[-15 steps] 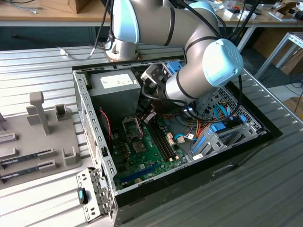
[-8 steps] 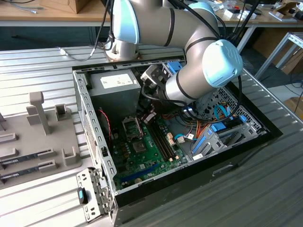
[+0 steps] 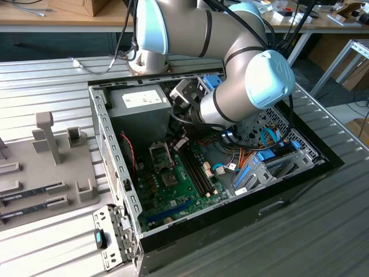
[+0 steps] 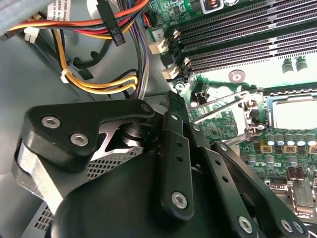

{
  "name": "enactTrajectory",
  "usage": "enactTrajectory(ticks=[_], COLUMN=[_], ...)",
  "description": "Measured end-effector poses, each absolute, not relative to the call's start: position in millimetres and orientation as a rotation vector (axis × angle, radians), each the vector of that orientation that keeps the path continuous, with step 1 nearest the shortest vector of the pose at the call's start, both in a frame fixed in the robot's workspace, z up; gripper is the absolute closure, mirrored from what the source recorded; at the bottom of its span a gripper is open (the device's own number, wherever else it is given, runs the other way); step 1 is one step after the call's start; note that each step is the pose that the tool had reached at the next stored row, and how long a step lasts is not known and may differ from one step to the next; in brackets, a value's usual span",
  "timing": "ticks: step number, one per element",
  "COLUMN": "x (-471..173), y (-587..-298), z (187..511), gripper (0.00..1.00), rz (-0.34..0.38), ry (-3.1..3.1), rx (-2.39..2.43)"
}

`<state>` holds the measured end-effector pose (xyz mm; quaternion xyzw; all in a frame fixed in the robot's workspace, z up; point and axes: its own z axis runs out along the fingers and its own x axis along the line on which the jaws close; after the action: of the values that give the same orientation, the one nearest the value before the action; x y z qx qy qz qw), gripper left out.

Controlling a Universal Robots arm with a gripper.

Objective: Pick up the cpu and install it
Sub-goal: 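Close the cpu cover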

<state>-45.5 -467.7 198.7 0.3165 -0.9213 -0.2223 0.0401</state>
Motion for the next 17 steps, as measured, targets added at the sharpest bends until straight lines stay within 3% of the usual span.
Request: enactTrajectory(ticks=[9, 17], x=[-44, -44], y=[-470, -470], z=[189, 199], gripper=[0.89, 0.89], rz=[-0.704, -0.705], ry=[-2.819, -2.819], rx=[0.97, 0.971])
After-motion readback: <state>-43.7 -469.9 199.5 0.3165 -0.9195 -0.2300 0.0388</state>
